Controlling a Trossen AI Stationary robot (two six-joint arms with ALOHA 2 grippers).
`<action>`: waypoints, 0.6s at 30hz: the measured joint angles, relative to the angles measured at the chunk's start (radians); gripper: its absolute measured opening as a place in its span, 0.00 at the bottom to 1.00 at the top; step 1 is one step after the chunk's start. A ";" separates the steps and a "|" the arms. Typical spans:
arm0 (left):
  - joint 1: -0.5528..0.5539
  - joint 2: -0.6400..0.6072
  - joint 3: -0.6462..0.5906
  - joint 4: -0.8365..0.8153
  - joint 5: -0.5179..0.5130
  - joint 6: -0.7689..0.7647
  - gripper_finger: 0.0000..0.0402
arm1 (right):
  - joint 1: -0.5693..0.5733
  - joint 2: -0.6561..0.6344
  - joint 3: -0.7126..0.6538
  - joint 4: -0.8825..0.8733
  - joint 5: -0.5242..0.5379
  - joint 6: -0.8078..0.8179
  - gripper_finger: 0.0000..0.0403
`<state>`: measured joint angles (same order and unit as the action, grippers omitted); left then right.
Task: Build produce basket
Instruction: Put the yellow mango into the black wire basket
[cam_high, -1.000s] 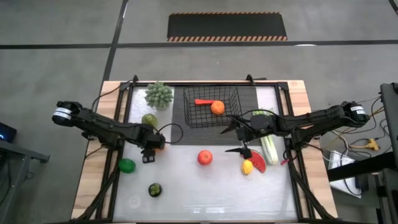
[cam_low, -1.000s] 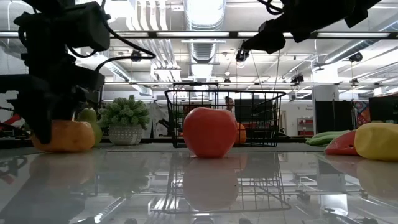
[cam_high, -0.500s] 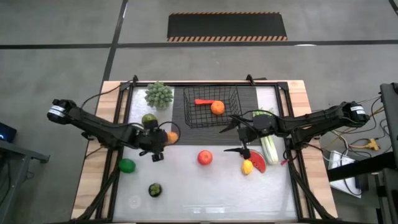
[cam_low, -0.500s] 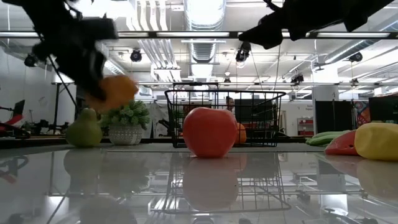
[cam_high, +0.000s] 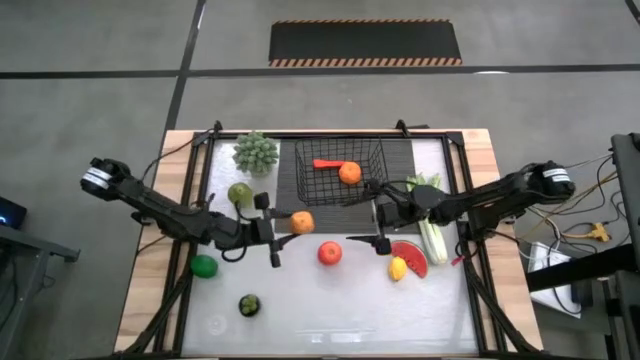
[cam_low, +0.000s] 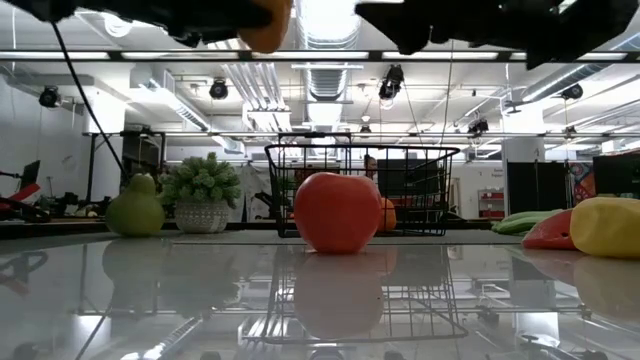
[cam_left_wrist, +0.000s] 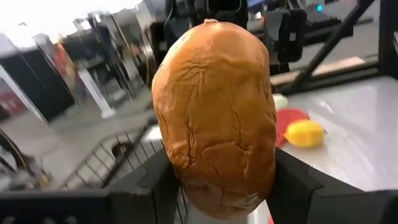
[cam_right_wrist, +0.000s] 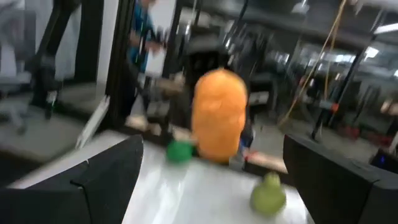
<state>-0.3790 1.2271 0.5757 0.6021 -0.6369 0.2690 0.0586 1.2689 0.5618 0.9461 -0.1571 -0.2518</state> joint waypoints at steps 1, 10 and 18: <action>0.002 0.024 -0.005 0.060 0.001 0.027 0.41 | 0.000 0.030 0.005 0.066 0.000 0.013 0.91; 0.059 0.198 0.014 0.263 0.003 0.046 0.41 | 0.000 0.235 0.116 0.259 -0.031 0.076 0.91; 0.071 0.237 0.019 0.312 0.004 0.043 0.44 | -0.002 0.296 0.182 0.239 -0.026 0.102 0.91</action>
<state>-0.3077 1.4639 0.5945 0.9146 -0.6326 0.3122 0.0570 1.5651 0.7435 1.1854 -0.1832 -0.1497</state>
